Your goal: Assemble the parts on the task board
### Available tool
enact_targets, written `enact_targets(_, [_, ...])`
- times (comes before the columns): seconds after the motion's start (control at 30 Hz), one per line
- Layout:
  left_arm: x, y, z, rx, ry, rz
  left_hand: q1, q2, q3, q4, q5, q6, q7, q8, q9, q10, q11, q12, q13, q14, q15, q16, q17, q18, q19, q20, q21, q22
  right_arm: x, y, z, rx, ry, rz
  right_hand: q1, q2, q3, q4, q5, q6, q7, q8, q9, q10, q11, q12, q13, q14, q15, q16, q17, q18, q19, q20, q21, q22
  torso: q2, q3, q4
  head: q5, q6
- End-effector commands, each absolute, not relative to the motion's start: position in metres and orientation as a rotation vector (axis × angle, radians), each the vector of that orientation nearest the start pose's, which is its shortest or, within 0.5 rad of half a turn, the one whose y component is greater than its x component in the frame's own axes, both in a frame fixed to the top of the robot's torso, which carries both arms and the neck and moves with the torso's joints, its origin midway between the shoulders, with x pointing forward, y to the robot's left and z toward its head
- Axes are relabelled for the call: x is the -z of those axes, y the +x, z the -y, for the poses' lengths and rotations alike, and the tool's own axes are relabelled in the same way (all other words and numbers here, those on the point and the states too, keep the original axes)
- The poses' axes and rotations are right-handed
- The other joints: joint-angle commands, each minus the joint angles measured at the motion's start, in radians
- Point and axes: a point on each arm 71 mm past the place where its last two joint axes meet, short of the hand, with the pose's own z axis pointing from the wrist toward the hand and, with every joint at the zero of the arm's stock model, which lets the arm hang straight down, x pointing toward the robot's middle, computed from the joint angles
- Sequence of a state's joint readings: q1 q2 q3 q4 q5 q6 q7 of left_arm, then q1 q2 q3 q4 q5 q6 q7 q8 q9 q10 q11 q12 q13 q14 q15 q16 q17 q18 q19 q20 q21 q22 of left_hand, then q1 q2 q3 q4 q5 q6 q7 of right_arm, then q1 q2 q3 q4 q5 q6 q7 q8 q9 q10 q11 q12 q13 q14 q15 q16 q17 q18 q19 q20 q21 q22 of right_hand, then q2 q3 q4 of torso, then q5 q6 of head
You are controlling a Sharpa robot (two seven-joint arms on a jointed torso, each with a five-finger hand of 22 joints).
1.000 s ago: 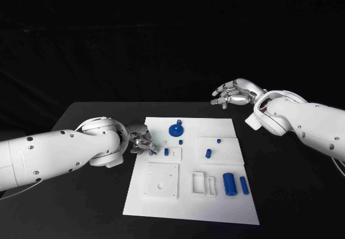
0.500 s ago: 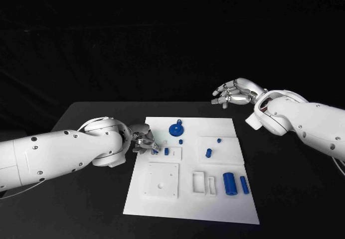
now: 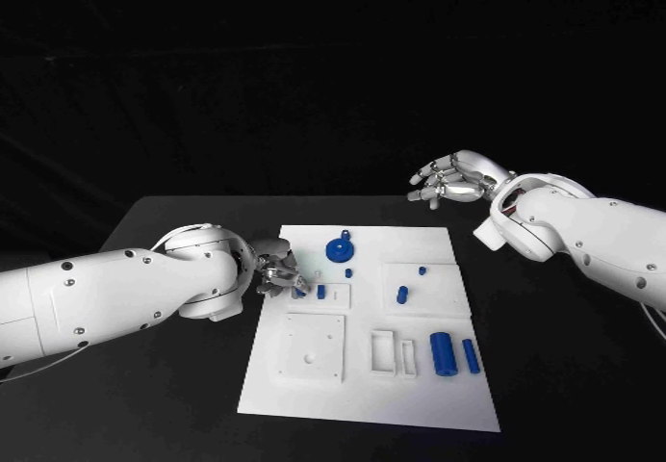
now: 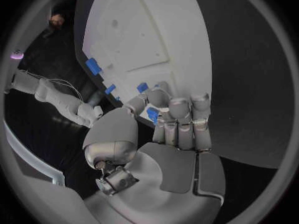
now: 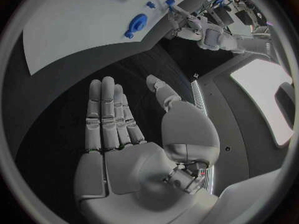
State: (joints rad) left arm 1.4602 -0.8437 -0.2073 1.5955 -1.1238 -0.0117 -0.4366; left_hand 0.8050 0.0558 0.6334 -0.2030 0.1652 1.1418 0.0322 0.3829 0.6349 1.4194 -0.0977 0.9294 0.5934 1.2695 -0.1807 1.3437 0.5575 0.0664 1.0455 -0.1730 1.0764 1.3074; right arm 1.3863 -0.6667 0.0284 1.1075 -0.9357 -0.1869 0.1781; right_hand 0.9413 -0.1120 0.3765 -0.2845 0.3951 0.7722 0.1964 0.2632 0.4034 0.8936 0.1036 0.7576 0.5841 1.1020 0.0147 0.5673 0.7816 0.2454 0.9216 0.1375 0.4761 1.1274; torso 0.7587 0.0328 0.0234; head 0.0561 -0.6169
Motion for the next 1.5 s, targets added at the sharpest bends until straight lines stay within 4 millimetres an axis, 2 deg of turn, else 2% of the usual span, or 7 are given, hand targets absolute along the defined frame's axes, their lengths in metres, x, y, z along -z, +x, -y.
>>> enact_targets(0.03, [0.156,0.4867,-0.1991,0.409,0.008,-2.131,0.008,0.01,0.007,-0.001,0.01,0.048,-0.032,0.002,-0.002,-0.006,-0.013,0.006,0.002,0.004,-0.014,0.006,0.002,0.019,0.008,-0.098,0.004,0.007,0.0819,0.5837,0.2288,-0.954,0.186,-1.522,-0.001,0.006,-0.003,-0.001,0.003,-0.006,0.013,0.003,-0.001,-0.008,-0.002,0.007,-0.002,0.001,0.007,-0.005,0.002,0.016,0.0,0.003,-0.007,0.002,0.0,-0.0005,0.0003,0.0,-0.001])
enact_targets(0.53, [0.1562,0.4879,-0.1999,0.389,0.008,-2.13,0.007,0.01,0.008,-0.005,0.021,0.051,-0.033,0.005,-0.001,-0.006,-0.014,0.012,0.005,0.005,-0.015,0.011,0.003,0.019,0.008,-0.098,0.007,0.008,0.0832,0.5832,0.2282,-0.956,0.187,-1.525,-0.002,0.006,-0.003,-0.001,0.004,-0.006,0.013,0.003,-0.002,-0.008,-0.002,0.007,-0.002,0.002,0.007,-0.005,0.002,0.016,0.0,0.003,-0.007,0.002,0.001,-0.0016,0.0008,0.0,-0.002])
enact_targets(1.07, [0.1603,0.4882,-0.2009,0.349,0.036,-2.172,0.006,0.011,0.008,-0.006,0.021,0.051,-0.033,0.005,-0.001,-0.006,-0.014,0.014,0.006,0.005,-0.015,0.013,0.004,0.019,0.009,-0.098,0.008,0.009,0.0839,0.5831,0.229,-0.956,0.188,-1.526,-0.003,0.006,-0.003,0.0,0.004,-0.006,0.013,0.003,-0.002,-0.008,-0.002,0.008,-0.003,0.002,0.007,-0.006,0.003,0.016,0.001,0.003,-0.008,0.002,0.001,0.0002,0.0005,0.0,-0.004])
enact_targets(1.5, [0.1615,0.4879,-0.2017,0.326,0.05,-2.186,0.004,0.013,0.007,-0.005,0.021,0.051,-0.033,0.005,-0.001,-0.007,-0.014,0.015,0.007,0.004,-0.015,0.014,0.004,0.019,0.008,-0.098,0.008,0.009,0.085,0.5828,0.2295,-0.956,0.19,-1.527,-0.003,0.007,-0.004,0.0,0.004,-0.007,0.013,0.004,-0.002,-0.008,-0.002,0.009,-0.003,0.002,0.007,-0.006,0.003,0.016,0.001,0.003,-0.008,0.003,0.0,-0.0003,0.0006,-0.001,-0.007])
